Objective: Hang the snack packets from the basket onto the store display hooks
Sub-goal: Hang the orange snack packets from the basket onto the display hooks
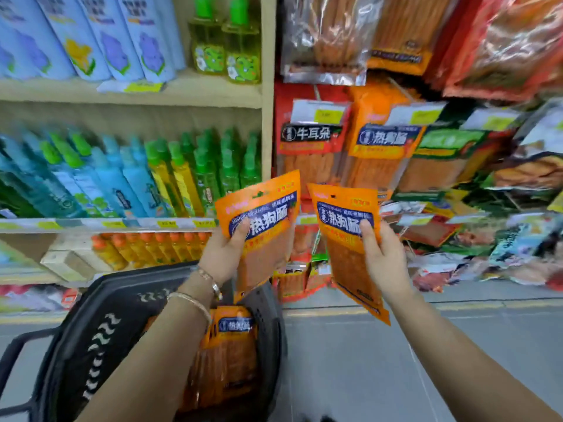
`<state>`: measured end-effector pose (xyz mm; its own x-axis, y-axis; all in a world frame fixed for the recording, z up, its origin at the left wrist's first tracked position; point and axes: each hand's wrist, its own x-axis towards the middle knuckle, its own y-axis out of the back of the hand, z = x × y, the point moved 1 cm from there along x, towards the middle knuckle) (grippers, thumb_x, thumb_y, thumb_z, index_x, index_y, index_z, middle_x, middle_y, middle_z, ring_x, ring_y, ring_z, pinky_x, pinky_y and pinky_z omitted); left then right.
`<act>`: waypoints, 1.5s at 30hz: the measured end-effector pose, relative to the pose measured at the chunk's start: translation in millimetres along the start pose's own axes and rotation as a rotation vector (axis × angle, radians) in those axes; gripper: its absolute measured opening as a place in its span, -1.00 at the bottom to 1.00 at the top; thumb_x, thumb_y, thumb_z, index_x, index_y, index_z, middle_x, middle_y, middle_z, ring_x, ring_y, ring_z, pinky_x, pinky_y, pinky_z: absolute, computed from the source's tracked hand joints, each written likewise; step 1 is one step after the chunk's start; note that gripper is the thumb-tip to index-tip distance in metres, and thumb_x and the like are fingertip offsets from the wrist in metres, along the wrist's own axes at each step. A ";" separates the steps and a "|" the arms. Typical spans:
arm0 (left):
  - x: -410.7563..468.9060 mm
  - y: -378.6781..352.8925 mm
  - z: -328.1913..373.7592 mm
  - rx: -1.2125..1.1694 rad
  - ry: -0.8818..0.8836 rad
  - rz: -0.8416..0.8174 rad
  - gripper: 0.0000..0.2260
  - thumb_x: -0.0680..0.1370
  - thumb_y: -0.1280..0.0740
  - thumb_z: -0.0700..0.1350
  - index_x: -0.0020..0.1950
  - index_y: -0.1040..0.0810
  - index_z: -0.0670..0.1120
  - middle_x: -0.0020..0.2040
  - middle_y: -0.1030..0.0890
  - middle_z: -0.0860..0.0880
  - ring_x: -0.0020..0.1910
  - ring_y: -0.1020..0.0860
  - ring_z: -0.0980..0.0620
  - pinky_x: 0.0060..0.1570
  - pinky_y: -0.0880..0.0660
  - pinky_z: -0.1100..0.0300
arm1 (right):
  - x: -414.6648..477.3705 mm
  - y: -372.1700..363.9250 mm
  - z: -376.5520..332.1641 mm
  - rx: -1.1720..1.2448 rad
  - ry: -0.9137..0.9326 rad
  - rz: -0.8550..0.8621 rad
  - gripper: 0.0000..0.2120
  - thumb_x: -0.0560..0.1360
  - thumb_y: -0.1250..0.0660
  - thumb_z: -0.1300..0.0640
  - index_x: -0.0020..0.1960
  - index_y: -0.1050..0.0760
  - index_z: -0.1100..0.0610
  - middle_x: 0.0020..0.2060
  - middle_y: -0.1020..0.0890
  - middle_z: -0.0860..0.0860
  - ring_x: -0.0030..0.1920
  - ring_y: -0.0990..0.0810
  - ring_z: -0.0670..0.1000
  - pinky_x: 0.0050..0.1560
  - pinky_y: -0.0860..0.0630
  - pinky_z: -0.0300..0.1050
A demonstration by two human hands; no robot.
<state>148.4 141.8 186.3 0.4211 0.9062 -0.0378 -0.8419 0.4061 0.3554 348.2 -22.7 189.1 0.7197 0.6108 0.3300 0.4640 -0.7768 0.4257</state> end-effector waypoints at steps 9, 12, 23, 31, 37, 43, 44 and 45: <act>17.3 -61.0 139.5 -0.412 -0.249 0.136 -0.91 0.51 -0.38 -0.10 -0.18 -0.60 0.06 -0.24 -0.67 0.17 -0.20 -0.62 0.18 -0.11 -0.55 0.23 | 105.3 122.1 -31.7 0.030 0.268 0.142 -0.80 0.62 -0.16 0.12 -0.18 -0.39 -0.02 -0.34 -0.41 -0.16 -0.33 -0.39 -0.27 -0.27 -0.26 -0.26; 28.0 -58.1 178.8 -0.501 -0.281 0.251 -0.90 0.49 -0.38 -0.11 -0.21 -0.61 0.05 -0.24 -0.66 0.13 -0.22 -0.62 0.12 -0.13 -0.54 0.18 | 144.1 147.3 -50.4 0.061 0.332 0.179 -0.79 0.61 -0.17 0.08 -0.10 -0.47 0.18 -0.32 -0.45 -0.10 -0.30 -0.36 -0.17 -0.26 -0.30 -0.24; 74.9 -52.0 288.5 -0.511 -0.478 0.262 -0.87 0.47 -0.40 -0.01 -0.26 -0.62 -0.01 -0.31 -0.68 0.10 -0.30 -0.64 0.16 -0.28 -0.56 0.25 | 269.6 177.0 -123.0 0.379 0.237 0.302 -0.76 0.57 -0.23 0.02 -0.24 -0.46 0.06 -0.34 -0.53 -0.04 -0.34 -0.46 -0.15 -0.28 -0.34 -0.18; 111.8 -70.7 320.2 -0.517 -0.543 0.130 -0.86 0.38 -0.43 0.14 -0.32 -0.65 0.13 -0.28 -0.69 0.06 -0.29 -0.67 0.08 -0.35 -0.56 0.19 | 323.1 175.0 -153.7 0.484 0.202 0.269 -0.80 0.57 -0.21 0.03 -0.17 -0.37 0.10 -0.29 -0.43 0.05 -0.30 -0.38 -0.03 -0.31 -0.26 -0.14; 136.3 -77.1 325.0 -0.505 -0.557 0.073 -0.80 0.34 -0.43 0.17 -0.28 -0.61 0.06 -0.22 -0.70 0.01 -0.21 -0.67 0.02 -0.22 -0.59 0.09 | 345.4 164.6 -149.1 0.445 0.150 0.268 -0.75 0.54 -0.23 0.04 -0.31 -0.39 0.03 -0.31 -0.52 -0.03 -0.26 -0.46 -0.02 -0.18 -0.34 -0.10; 144.6 -87.7 327.5 -0.526 -0.548 0.074 -0.87 0.47 -0.40 0.04 -0.21 -0.56 0.02 -0.27 -0.69 0.05 -0.27 -0.67 0.07 -0.36 -0.56 0.23 | 362.5 151.4 -151.8 0.314 0.235 0.324 -0.78 0.61 -0.14 0.09 -0.09 -0.46 0.19 -0.19 -0.50 0.12 -0.18 -0.43 0.03 -0.20 -0.29 -0.12; 144.3 -89.0 328.3 -0.523 -0.541 0.079 -0.86 0.48 -0.39 0.04 -0.21 -0.55 0.01 -0.28 -0.69 0.05 -0.26 -0.67 0.07 -0.33 -0.58 0.20 | 366.0 148.4 -154.6 0.271 0.247 0.317 -0.76 0.62 -0.11 0.10 -0.03 -0.45 0.23 -0.14 -0.53 0.15 -0.15 -0.45 0.05 -0.15 -0.32 -0.09; 144.7 -90.1 329.2 -0.518 -0.536 0.080 -0.86 0.48 -0.39 0.04 -0.22 -0.55 0.01 -0.28 -0.69 0.05 -0.26 -0.67 0.07 -0.28 -0.59 0.17 | 370.9 144.9 -157.2 0.235 0.244 0.299 -0.74 0.63 -0.08 0.10 0.04 -0.44 0.26 -0.05 -0.56 0.18 -0.09 -0.47 0.07 -0.07 -0.36 -0.06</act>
<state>396.3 197.5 456.3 0.3469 0.8078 0.4766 -0.8723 0.4646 -0.1527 601.2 115.3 505.6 0.7103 0.3501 0.6107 0.3790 -0.9213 0.0874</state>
